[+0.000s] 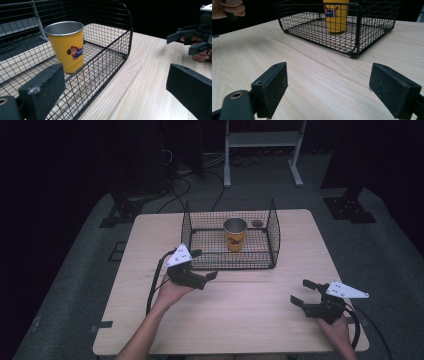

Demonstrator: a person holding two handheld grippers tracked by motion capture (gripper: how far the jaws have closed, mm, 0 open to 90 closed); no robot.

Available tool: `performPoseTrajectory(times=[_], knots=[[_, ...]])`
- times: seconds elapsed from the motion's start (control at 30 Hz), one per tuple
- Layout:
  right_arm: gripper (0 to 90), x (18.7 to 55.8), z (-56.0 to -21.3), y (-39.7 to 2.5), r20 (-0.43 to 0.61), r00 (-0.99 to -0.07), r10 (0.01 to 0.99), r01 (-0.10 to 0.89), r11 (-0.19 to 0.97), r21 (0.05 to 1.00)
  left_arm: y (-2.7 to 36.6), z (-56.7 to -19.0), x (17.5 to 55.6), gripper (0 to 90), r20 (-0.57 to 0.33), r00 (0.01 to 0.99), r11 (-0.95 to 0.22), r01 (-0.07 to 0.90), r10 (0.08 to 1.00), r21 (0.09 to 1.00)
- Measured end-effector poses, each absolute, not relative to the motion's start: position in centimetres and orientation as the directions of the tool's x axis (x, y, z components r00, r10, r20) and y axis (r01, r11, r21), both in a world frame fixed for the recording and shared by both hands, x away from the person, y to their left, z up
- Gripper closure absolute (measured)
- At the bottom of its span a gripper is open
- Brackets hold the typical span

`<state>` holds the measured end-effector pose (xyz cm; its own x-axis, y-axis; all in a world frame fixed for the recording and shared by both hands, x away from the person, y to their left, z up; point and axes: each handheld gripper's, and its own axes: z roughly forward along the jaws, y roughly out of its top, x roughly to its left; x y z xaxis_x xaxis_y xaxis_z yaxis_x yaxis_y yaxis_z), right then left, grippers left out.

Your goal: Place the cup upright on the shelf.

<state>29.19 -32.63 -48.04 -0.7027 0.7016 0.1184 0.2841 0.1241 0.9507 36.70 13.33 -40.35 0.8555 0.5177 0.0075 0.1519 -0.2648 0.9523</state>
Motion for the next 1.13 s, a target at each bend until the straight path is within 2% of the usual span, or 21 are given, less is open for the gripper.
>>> performPoseTrajectory(times=[0.57,1.13], knots=[[14.1,29.2,-48.0,-32.6,0.118,-0.704,0.701,0.284,0.125,0.951,14.0,-40.9,35.0,1.6,0.016,0.850,-0.254,0.139,0.526,0.957],[14.1,29.2,-48.1,-32.7,0.119,-0.706,0.698,0.283,0.124,0.951,15.3,-42.5,32.8,1.6,-0.012,0.828,-0.208,0.155,0.561,0.966]])
